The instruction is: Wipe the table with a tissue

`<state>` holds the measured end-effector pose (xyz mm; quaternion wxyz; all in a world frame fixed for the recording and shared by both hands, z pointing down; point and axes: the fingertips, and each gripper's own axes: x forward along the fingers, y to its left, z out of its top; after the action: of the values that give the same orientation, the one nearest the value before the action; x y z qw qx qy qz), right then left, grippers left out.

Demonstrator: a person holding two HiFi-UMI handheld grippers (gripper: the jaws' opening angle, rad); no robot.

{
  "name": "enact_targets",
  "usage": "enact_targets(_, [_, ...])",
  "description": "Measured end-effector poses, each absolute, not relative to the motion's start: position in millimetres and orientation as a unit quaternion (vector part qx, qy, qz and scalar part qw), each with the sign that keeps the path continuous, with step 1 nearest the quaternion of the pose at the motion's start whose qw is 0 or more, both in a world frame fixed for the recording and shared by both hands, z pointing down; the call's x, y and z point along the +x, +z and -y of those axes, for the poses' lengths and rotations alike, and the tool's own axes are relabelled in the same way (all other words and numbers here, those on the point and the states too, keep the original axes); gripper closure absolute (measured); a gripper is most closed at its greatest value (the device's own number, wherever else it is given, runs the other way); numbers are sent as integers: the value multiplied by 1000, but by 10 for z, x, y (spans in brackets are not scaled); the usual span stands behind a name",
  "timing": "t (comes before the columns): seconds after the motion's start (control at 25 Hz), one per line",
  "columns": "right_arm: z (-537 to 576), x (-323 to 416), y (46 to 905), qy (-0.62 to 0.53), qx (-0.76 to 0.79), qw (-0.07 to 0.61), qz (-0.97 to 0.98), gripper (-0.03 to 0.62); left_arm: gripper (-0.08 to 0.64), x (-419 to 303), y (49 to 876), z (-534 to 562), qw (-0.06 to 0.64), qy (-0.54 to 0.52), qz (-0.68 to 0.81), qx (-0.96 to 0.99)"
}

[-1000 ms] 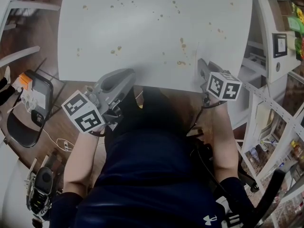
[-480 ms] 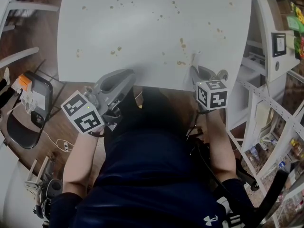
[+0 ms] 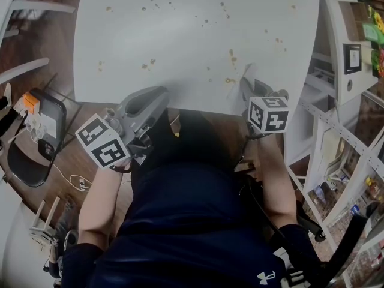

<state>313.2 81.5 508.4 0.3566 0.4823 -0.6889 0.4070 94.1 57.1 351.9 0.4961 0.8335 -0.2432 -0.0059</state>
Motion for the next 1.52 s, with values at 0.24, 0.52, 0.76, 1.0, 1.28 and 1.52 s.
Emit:
enact_targets(0.24, [-646,3695,5070,407,536,344,654,581,526,928,3556,-579,499,-5,247,831])
enact_targets(0.52, [-487,3906,5087,383,538,371,652,580,529,979,3550,-599,501,-2,247,830])
enact_targets(0.76, [-454,3822,5111,356,528,396,662,580,533,944,3558,-592,502,-7,254,827])
enact_targets(1.0, [-329,3551,5102,351,508,387,684,581,535,884,3541,-622,502,-13,260,825])
enact_targets(1.28, [-145,3313,5105,328,477,407,707,581,535,710,3549,-629,502,-23,279,818])
enact_targets(1.52, [-50,3137,5105,325,446,419,721,581,537,583,3545,-625,503,-37,294,812])
